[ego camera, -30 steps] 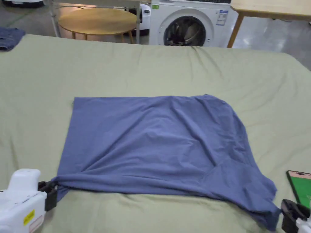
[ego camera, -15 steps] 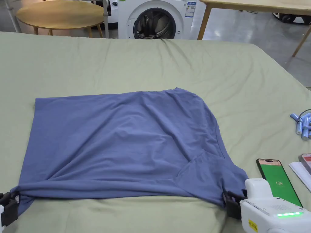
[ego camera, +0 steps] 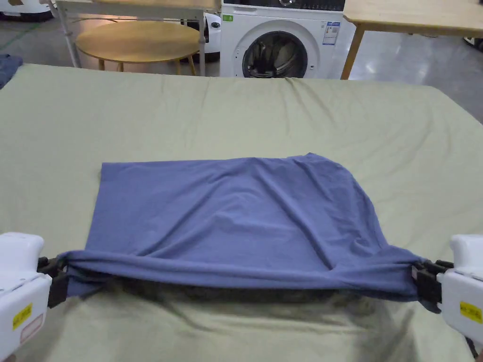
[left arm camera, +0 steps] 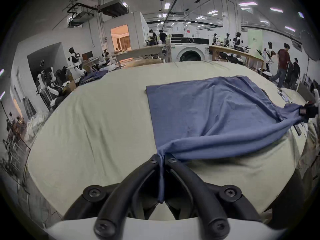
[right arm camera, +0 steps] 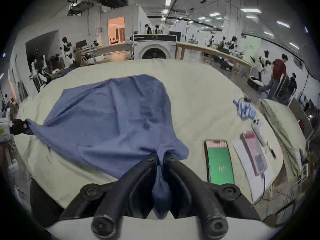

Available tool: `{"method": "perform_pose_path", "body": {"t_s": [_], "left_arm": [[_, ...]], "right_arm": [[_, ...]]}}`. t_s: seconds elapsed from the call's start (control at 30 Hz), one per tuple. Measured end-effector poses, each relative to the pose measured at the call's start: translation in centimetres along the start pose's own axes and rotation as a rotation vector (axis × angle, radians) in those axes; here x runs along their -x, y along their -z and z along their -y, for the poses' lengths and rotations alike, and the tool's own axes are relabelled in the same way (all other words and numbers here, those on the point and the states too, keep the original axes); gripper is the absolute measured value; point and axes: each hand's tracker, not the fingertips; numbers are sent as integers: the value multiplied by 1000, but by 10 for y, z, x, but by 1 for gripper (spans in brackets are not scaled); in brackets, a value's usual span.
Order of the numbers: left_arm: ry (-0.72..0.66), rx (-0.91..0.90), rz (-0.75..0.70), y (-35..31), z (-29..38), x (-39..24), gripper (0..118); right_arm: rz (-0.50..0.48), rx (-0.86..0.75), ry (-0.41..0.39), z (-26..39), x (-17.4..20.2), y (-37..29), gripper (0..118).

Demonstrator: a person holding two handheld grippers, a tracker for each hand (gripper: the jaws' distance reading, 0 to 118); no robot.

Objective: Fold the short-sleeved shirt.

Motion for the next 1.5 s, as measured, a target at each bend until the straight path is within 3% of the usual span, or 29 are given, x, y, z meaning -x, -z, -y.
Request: {"method": "perform_pose_path", "body": {"t_s": [0.27,0.4,0.43,0.47,0.5,0.53,0.57,0.6,0.67,0.77,0.83,0.87,0.9,0.93,0.97,1.0,1.07,1.33,1.37,1.4,1.43,1.47,1.5], "left_arm": [[-38,176,20,87,-79,4,0],[-148,256,51,126,-89,12,0],[-134,255,36,128,-89,12,0],[-121,242,27,126,-88,9,0],[-118,220,14,123,-88,7,24],[-128,199,13,116,-87,5,57],[-135,170,3,109,-88,3,89],[-130,135,7,102,-87,0,107],[-85,9,-35,76,-82,-8,107],[-72,-156,-60,30,-60,-27,107],[-64,-205,-71,3,-36,-36,107],[-50,-227,-72,-10,-21,-43,105],[-46,-229,-82,-20,-6,-49,84],[-47,-240,-91,-27,9,-50,40],[-53,-195,-124,-27,22,-54,0],[-59,-214,-116,-32,34,-58,0],[-147,-83,-19,-24,51,-44,0],[-215,-48,-62,8,57,-16,0],[-225,-48,-74,15,52,-13,15],[-221,-45,-89,24,47,-12,67],[-210,-25,-101,36,40,-8,106],[-205,19,-118,47,36,-9,118],[-211,-1,-113,55,32,-9,118]], "right_arm": [[-22,119,-27,-96,16,109,5],[-60,202,49,-100,15,162,8],[-57,205,61,-99,13,169,21],[-74,194,81,-96,10,171,48],[-99,171,89,-96,8,169,91],[-110,157,98,-95,6,165,108],[-103,138,85,-94,6,157,109],[-105,82,60,-94,7,145,109],[-51,-40,17,-87,13,113,109],[-61,-225,-4,-60,22,65,108],[-55,-313,-28,-31,34,34,103],[-54,-356,-49,-14,40,23,91],[-43,-379,-62,1,46,14,53],[-27,-392,-64,17,53,5,13],[-29,-391,-62,31,58,-3,0],[-60,-398,-42,38,60,-9,0],[-111,-375,4,49,65,-20,0],[-116,-335,-7,67,69,-19,0],[-120,-330,-7,66,66,-18,0],[-117,-329,-8,69,65,-14,0],[-104,-327,-10,68,63,-11,0],[-97,-319,-8,66,60,-8,0],[-90,-312,-1,64,56,-5,0]]}}
